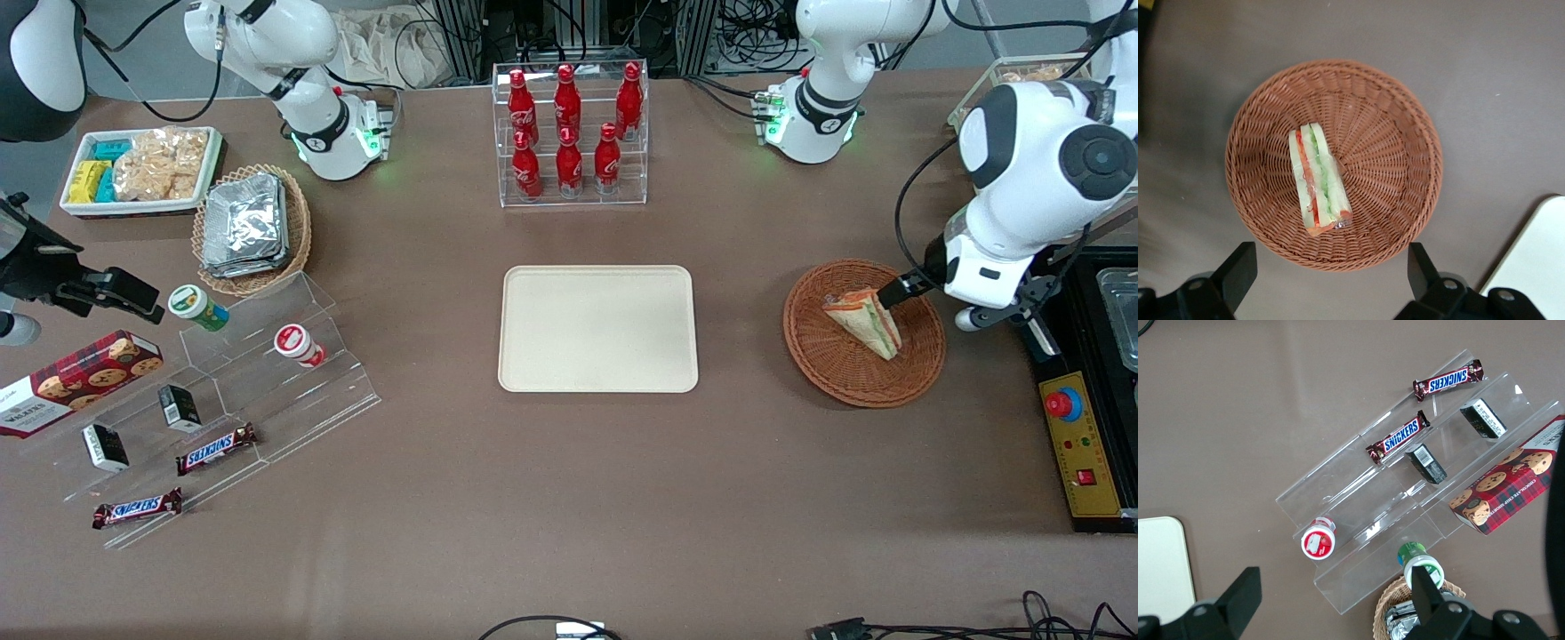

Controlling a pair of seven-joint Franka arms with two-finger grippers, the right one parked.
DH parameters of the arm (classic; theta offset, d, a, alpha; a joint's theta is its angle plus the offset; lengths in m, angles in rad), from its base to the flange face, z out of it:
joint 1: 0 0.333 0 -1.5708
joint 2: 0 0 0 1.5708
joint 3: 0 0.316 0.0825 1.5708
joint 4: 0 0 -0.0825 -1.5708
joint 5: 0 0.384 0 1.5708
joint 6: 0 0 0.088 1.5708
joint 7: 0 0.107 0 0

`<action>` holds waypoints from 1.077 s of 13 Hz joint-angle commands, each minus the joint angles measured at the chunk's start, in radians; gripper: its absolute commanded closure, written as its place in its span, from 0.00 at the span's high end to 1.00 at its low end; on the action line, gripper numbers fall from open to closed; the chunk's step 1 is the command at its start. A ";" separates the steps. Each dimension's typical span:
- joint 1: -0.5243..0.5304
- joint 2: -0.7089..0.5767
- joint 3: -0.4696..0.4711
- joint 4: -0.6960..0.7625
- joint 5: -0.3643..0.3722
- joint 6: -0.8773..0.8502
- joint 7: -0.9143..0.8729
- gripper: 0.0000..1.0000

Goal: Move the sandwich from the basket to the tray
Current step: 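Lower the open left gripper around the wrapped sandwich and close it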

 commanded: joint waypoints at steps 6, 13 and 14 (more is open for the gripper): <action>0.029 -0.009 -0.002 -0.247 0.014 0.317 -0.123 1.00; 0.043 0.052 -0.001 -0.336 0.013 0.474 -0.165 1.00; 0.043 0.066 -0.002 -0.339 0.014 0.490 -0.175 1.00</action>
